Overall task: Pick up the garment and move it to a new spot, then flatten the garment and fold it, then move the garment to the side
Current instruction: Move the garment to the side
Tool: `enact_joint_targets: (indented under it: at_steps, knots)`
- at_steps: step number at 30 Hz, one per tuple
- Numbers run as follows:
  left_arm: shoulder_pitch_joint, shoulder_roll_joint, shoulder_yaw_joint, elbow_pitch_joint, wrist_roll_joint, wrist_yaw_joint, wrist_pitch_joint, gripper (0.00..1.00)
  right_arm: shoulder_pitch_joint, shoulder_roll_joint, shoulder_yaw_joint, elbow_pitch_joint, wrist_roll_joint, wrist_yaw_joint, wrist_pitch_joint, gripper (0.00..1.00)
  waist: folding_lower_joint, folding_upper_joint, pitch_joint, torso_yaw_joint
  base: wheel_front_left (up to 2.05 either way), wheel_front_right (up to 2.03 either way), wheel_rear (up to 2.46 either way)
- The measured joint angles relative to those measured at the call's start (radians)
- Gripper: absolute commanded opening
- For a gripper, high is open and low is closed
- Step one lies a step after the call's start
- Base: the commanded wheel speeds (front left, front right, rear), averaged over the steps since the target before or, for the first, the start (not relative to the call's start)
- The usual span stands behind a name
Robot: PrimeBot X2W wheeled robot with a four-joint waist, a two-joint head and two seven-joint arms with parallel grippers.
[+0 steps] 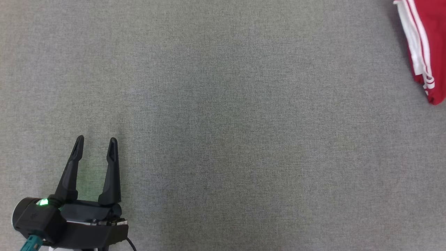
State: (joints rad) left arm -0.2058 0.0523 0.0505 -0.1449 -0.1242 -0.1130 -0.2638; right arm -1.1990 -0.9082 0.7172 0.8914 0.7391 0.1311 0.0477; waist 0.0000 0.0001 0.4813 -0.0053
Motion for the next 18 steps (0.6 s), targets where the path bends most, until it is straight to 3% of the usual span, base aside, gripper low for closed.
enact_joint_targets:
  at_steps: [10, 18]
  knots:
    - [0.004, -0.001, 0.001, 0.014, -0.003, 0.000, 0.000, 1.00, -0.023, 0.044, 0.023, 0.080, -0.036, 0.000, -0.076, 1.00, 0.0000, 0.0000, -0.036, 0.002, 0.00, 0.00, 0.00]
    - [0.033, -0.001, 0.002, 0.037, -0.024, 0.011, 0.000, 1.00, 0.017, 0.112, 0.007, 0.018, 0.047, 0.000, -0.207, 1.00, -0.0001, 0.0000, -0.106, -0.001, 0.00, 0.00, 0.00]
